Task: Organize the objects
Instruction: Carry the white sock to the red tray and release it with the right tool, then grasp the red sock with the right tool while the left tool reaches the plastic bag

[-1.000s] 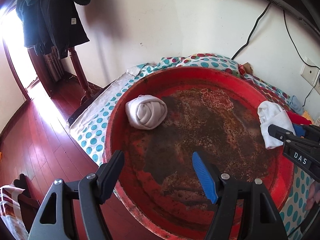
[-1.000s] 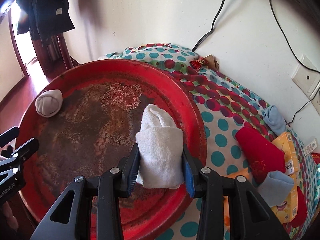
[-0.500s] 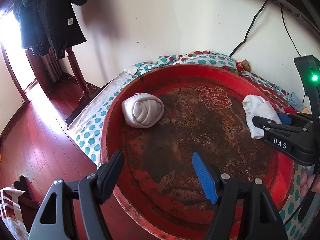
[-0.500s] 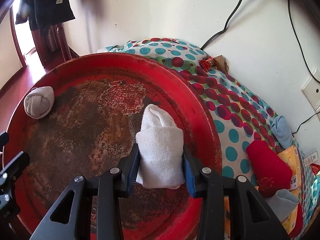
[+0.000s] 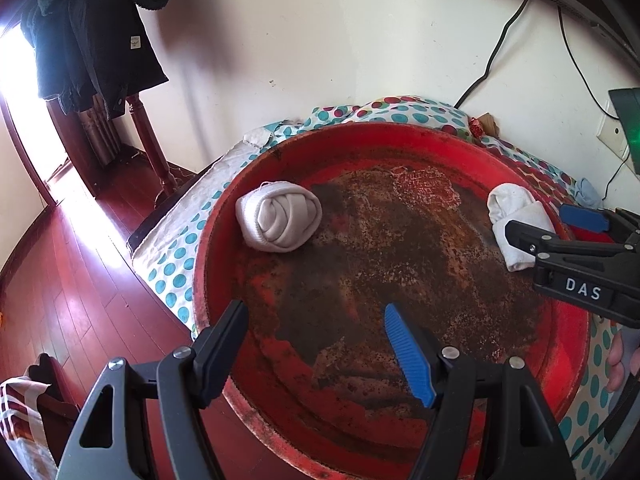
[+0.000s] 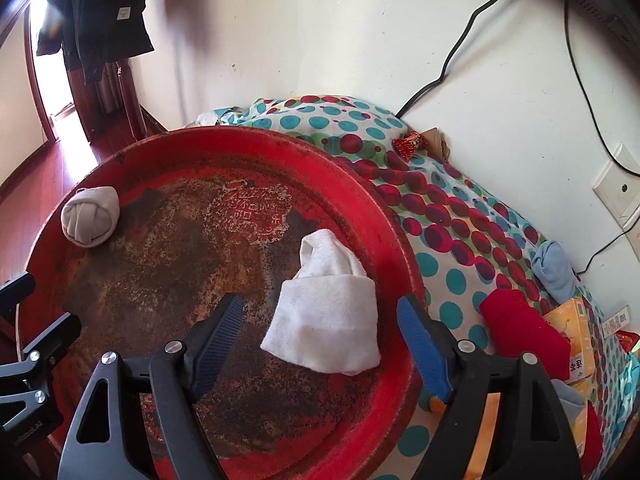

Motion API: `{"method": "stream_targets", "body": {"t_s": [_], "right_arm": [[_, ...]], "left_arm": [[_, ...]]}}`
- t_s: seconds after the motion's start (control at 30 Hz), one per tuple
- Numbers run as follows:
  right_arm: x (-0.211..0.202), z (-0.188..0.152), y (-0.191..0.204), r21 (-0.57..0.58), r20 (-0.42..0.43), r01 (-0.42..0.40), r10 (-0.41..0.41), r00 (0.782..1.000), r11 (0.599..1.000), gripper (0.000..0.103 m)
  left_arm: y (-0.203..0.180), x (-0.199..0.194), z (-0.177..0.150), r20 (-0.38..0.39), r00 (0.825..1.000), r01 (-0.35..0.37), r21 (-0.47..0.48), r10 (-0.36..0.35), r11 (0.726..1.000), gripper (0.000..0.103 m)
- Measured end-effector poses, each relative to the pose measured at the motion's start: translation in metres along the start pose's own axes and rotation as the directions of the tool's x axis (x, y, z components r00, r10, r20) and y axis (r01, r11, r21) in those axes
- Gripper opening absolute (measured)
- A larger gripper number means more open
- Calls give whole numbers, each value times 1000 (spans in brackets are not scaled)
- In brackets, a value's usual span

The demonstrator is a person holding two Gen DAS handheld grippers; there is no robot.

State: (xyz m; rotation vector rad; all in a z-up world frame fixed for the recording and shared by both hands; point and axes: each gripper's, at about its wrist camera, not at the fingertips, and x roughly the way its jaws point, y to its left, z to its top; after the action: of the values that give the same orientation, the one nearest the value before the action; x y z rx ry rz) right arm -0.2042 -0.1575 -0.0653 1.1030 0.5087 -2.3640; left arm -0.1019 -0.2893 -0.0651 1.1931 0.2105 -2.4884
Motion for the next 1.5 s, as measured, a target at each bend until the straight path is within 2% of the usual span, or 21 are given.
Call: {"method": "stream_targets", "body": {"t_s": [0.3, 0.5, 0.67, 0.8, 0.87, 0.97, 1.1, 1.2, 1.37, 1.43, 1.47, 1.5], "right_arm": [[-43, -22, -32, 95, 65, -37, 31, 997, 995, 78], [-75, -55, -87, 186, 92, -15, -2, 996, 982, 78], [-101, -89, -154, 283, 83, 64, -91, 992, 957, 78], [-119, -117, -216, 386, 68, 135, -174, 982, 913, 78], [-124, -133, -245, 426, 42, 177, -215, 976, 887, 78], [-121, -153, -273, 432, -1, 225, -249, 968, 873, 78], [-105, -176, -292, 422, -44, 225, -228, 973, 878, 78], [-93, -188, -292, 408, -42, 185, -184, 982, 894, 78], [-71, -193, -283, 346, -41, 196, -194, 980, 918, 76], [-65, -192, -282, 345, -31, 174, -174, 984, 922, 70], [-63, -191, -282, 346, -25, 171, -173, 985, 922, 59], [-62, -191, -283, 350, -18, 159, -163, 986, 923, 53]], "left_arm": [[-5, -2, -3, 4, 1000, 0, 20, 0, 1000, 73], [-15, -6, -5, 20, 1000, -7, 60, 5, 998, 73], [-24, -7, -7, 24, 1000, -5, 101, 3, 995, 73], [-30, -8, -9, 31, 999, -16, 128, 12, 992, 73], [-33, -8, -10, 34, 999, -21, 138, 16, 990, 73], [-36, -9, -11, 41, 999, -31, 153, 25, 988, 73], [-41, -11, -12, 58, 997, -52, 181, 42, 982, 73], [-46, -15, -14, 80, 996, -59, 201, 43, 978, 73], [-59, -26, -18, 108, 994, -36, 239, 11, 970, 73], [-71, -36, -20, 112, 994, -11, 271, -20, 962, 73], [-76, -43, -21, 121, 992, 0, 288, -36, 958, 73], [-85, -50, -23, 126, 990, 15, 314, -58, 949, 73]]}}
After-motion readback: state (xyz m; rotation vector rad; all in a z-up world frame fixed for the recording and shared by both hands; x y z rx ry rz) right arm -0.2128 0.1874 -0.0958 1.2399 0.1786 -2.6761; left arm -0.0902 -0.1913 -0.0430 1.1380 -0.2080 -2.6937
